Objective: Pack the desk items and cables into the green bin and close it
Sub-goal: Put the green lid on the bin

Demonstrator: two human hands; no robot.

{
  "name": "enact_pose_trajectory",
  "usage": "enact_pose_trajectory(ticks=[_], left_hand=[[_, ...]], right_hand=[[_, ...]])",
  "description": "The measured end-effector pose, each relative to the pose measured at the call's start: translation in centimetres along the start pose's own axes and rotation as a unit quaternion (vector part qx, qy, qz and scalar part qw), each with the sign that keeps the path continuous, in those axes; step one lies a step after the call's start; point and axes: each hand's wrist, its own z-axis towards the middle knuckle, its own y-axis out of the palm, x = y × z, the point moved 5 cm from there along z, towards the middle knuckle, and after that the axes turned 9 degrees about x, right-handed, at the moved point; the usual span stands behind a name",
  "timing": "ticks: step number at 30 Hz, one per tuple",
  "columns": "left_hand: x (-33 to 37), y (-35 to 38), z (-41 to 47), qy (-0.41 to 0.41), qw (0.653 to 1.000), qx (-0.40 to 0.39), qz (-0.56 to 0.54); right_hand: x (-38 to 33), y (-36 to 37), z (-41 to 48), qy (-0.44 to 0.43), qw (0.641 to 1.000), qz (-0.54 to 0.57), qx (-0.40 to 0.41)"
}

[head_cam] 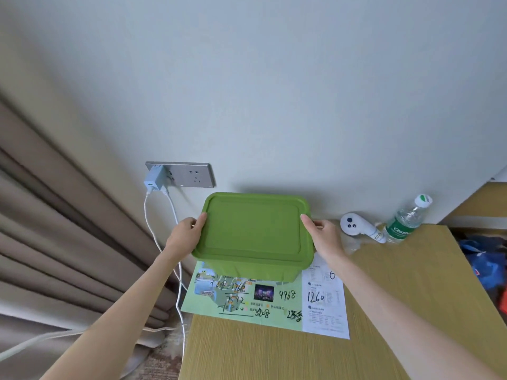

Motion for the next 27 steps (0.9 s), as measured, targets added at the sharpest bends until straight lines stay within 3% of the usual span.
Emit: enact_pose_trajectory(ticks=[10, 27], left_hand=[[-1.9, 1.6, 2.9, 0.001, 1.0, 0.002, 0.024], [-2.1, 2.7, 3.7, -0.03, 0.999, 0.029, -0.026]], right_hand=[[1.6, 3.4, 1.9, -0.01, 1.0, 0.001, -0.011], [0.3, 4.3, 4.9, -0.035, 0.999, -0.015, -0.013]])
